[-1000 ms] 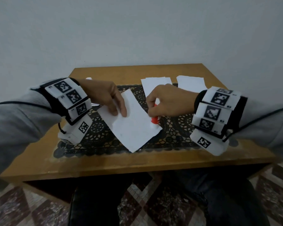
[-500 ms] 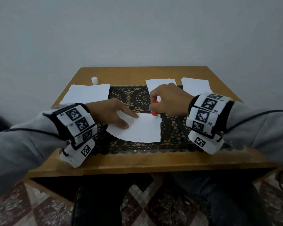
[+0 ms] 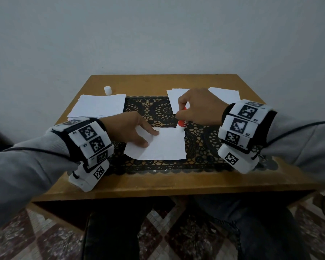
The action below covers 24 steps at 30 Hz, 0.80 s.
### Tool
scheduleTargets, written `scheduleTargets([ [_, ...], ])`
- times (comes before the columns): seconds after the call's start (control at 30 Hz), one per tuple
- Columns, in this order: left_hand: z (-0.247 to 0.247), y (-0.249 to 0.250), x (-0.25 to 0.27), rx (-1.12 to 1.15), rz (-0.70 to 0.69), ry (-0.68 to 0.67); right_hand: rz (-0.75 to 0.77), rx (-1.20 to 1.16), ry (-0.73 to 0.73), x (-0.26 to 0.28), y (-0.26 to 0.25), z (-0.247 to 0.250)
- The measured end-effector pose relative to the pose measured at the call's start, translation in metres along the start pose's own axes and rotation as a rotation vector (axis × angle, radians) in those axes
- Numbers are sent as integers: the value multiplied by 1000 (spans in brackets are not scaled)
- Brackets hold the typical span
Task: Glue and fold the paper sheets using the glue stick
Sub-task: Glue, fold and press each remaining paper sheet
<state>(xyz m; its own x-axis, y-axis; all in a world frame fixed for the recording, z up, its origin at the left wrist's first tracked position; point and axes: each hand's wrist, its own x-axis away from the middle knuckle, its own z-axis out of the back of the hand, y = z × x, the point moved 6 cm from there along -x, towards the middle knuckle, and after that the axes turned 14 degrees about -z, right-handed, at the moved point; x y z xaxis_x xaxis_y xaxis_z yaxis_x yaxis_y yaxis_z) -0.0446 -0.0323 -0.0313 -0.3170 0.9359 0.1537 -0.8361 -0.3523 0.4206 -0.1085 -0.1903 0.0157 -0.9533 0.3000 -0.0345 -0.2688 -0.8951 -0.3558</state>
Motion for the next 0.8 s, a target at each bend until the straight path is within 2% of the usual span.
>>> scheduleTargets([
  [0.5, -1, 0, -1, 11, 28, -3, 166, 68, -111, 18, -19, -22],
  [0.8, -1, -1, 0, -10, 18, 2, 145, 61, -137, 21, -13, -19],
])
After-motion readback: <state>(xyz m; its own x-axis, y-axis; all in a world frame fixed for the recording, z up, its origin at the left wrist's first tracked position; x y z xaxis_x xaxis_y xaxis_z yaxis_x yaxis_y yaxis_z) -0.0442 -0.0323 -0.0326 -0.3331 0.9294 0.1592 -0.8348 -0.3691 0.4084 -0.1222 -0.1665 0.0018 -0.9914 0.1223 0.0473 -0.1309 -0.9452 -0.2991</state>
